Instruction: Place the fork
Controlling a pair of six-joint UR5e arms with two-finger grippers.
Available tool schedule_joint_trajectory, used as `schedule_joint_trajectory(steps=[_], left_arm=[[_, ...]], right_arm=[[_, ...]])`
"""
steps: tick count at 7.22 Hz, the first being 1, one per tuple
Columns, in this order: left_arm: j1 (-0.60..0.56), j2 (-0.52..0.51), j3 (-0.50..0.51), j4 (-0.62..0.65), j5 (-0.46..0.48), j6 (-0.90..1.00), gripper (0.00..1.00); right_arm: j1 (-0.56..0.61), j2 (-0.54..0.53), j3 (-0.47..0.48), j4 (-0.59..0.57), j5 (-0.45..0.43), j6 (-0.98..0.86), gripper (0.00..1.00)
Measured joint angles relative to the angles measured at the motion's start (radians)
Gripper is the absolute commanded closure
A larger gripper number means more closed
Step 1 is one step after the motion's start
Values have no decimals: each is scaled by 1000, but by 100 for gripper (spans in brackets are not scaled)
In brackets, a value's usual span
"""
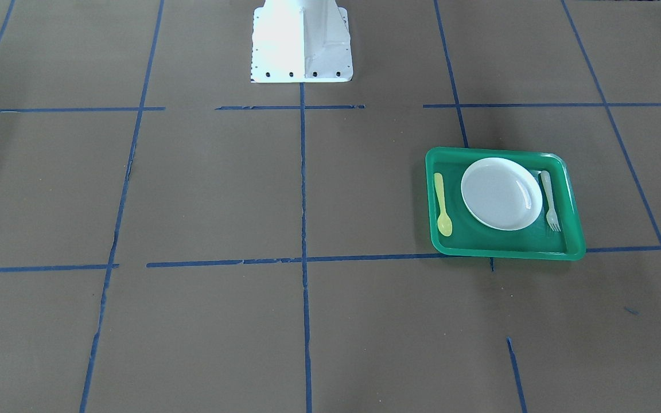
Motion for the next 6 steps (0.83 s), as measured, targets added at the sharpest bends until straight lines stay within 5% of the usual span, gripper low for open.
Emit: schedule_joint_trajectory(steps=[6], left_arm=[[-41,34,-12,-5,-29,-1,0]], right_arm=[[0,0,0,0,0,0,0]])
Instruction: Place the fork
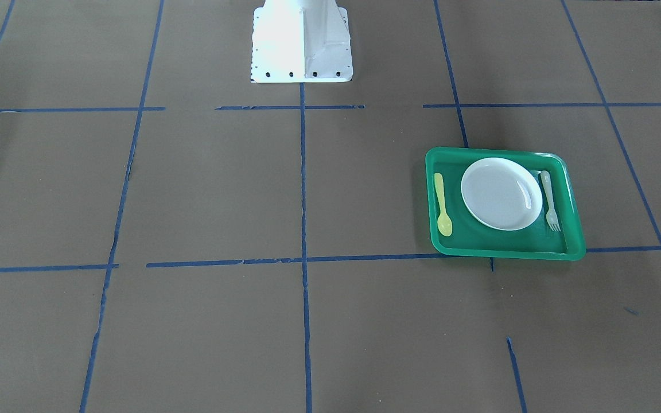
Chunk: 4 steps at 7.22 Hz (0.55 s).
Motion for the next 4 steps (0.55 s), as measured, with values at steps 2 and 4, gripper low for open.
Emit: schedule_joint_trajectory(steps=[2,4], left_arm=[[0,-3,-1,0,0,0,0],[1,-10,-3,0,2,0,0]], right_arm=[[0,0,0,0,0,1,0],[0,0,0,0,0,0,0]])
